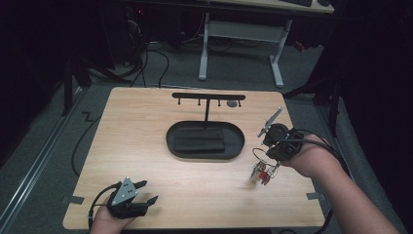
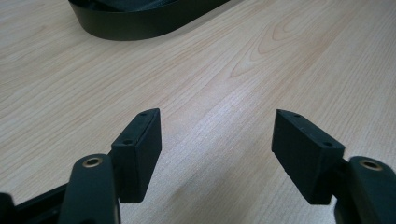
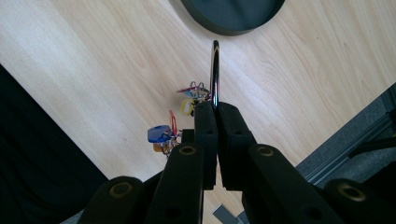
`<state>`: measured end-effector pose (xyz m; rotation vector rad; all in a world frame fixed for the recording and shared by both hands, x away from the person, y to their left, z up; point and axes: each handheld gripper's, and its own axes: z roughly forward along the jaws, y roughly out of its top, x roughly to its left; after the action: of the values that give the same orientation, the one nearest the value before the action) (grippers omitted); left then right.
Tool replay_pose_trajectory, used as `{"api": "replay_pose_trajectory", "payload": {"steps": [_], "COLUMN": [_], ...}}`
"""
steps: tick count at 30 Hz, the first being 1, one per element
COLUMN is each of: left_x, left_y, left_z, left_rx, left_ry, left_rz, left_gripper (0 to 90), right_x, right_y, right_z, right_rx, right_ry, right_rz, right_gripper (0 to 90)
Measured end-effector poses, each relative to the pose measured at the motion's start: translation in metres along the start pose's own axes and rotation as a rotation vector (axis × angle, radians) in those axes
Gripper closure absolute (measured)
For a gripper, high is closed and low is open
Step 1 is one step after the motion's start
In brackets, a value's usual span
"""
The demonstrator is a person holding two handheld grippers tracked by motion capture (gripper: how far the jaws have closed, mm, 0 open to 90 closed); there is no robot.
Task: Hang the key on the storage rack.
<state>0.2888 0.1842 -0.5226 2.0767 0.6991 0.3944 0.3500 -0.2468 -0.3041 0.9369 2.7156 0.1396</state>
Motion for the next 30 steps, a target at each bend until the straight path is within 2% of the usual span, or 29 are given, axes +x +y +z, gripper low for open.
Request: {"api": "replay_pose_trajectory", "payload": {"steps": [15, 21, 30], "left_x": [0.001, 0.001, 0.003], "left_y": [0.0, 0.0, -0.002], "left_z": [-0.001, 0.001, -0.001], "left_rx": [-0.002, 0.002, -0.001], "left_ry": [0.002, 0.001, 0.003], "left_rz": [-0.003, 0.003, -0.007], "left_gripper": [33.7, 33.8, 33.9], "right_x": [-0.014, -0.019, -0.035], "right_y": [0.017, 0.032, 0.057], "right_z": [-0.006, -0.006, -0.001], "right_rx": [-0.016, -0.027, -0.043], "right_ry": [-0.006, -0.026, -0.025], "right_rz": [0.018, 0.016, 0.028], "right_gripper": [87.9, 88.0, 88.0]}}
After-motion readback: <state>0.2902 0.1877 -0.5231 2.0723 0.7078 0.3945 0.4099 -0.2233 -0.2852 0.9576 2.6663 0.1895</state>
